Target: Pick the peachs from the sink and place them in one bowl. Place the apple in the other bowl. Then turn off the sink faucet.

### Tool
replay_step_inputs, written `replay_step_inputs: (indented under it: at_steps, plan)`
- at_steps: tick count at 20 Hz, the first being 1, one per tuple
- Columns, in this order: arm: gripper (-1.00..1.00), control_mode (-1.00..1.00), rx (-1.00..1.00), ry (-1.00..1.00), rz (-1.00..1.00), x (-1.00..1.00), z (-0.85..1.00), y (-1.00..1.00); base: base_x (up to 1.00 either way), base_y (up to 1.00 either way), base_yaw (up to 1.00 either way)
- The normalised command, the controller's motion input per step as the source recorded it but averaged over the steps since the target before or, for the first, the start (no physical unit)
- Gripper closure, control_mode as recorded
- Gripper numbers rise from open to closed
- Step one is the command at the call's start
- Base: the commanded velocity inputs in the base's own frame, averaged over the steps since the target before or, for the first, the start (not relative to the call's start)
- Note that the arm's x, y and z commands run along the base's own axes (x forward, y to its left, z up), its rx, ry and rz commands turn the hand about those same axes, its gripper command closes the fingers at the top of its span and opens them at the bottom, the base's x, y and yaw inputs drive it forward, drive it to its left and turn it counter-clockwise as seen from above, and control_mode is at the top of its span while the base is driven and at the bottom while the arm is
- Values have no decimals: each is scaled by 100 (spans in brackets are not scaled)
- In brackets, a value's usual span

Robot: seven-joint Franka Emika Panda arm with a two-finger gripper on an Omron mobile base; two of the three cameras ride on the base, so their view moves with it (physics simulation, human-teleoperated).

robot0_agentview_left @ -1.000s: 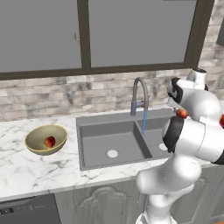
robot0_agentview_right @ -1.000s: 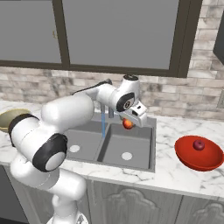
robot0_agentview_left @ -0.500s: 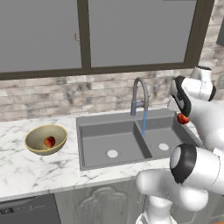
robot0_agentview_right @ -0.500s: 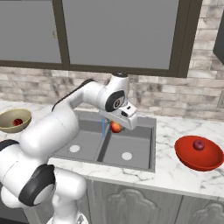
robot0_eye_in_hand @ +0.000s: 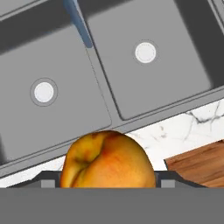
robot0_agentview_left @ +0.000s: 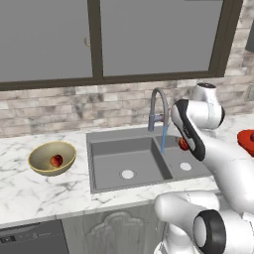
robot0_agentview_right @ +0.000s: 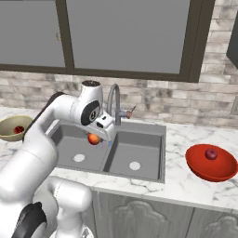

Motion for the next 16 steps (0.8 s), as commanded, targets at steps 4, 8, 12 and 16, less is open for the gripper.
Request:
replay_step_inputs:
  at_steps: [4,8,12,16]
  plan:
    - [100,-100,2,-3,9,0,-6,100,0,0,0]
    - [100,-100,2,-3,12,9,-1,100,0,0,0]
    - [100,-100,3,0,20,39,0,100,0,0,0]
    - [100,-100,5,-1,29,58,0,100,0,0,0]
